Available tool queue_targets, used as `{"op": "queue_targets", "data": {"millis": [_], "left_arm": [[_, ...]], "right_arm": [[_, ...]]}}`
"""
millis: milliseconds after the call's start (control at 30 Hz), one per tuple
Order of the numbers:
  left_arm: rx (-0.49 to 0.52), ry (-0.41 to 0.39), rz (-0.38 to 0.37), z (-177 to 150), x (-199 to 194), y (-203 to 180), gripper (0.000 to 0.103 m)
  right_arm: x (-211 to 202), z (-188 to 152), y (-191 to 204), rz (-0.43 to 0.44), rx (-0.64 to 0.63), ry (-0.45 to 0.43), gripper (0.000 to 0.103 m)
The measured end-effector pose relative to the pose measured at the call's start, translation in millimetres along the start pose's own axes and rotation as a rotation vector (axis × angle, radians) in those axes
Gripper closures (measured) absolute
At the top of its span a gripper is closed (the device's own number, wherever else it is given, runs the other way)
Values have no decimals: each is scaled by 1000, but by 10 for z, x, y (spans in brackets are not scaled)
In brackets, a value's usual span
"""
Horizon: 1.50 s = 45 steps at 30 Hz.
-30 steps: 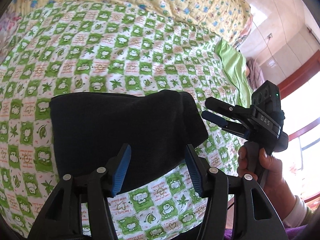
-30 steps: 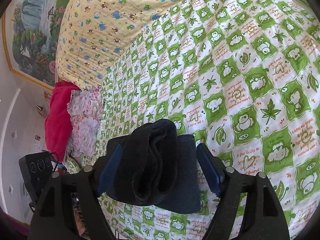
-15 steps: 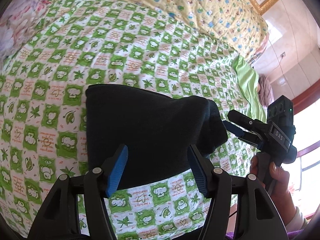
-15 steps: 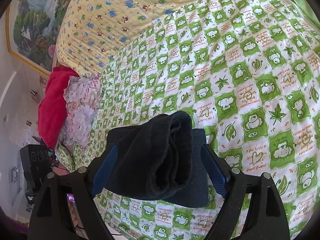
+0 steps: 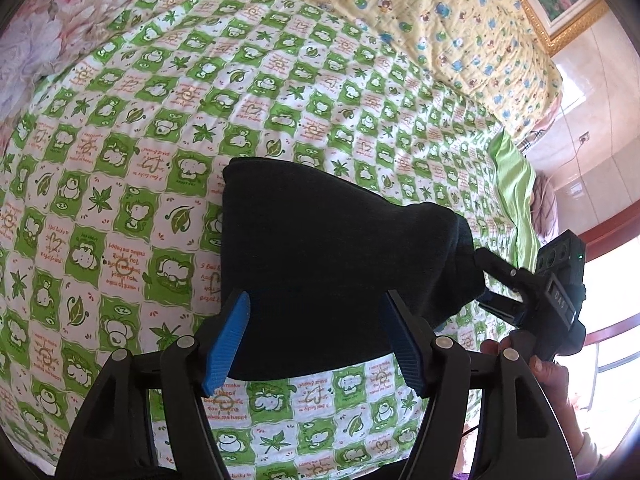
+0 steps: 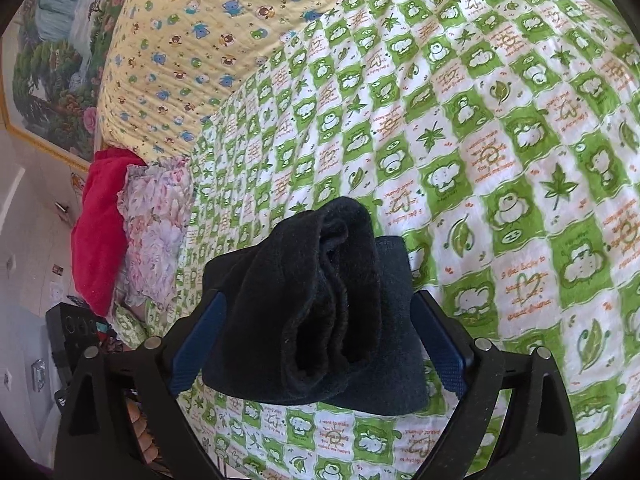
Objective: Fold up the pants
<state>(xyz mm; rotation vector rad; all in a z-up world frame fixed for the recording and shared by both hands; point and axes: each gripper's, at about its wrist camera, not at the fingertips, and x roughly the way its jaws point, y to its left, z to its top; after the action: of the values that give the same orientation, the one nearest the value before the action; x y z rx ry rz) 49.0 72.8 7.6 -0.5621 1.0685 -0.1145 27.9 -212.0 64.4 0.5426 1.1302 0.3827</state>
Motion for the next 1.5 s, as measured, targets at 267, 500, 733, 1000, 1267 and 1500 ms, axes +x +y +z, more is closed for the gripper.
{"op": "queue_targets", "data": {"millis": [267, 500, 733, 1000, 1267, 1500], "left_arm": [[-23, 25, 3, 58, 161, 78, 35], [-63, 38, 2, 125, 290, 189, 34], [-98, 55, -8, 157, 394, 283, 32], [-112, 65, -14, 157, 532, 336, 31], [-108, 69, -18, 154, 633, 344, 31], [-100, 63, -40, 143, 661, 350, 47]], "right_arm": [[181, -69, -137, -31, 59, 50, 10], [299, -118, -193, -24, 66, 92, 11], [385, -135, -324, 30, 129, 135, 13], [378, -154, -392, 70, 125, 163, 19], [361, -167, -399, 64, 122, 168, 23], [363, -195, -354, 61, 104, 170, 31]]}}
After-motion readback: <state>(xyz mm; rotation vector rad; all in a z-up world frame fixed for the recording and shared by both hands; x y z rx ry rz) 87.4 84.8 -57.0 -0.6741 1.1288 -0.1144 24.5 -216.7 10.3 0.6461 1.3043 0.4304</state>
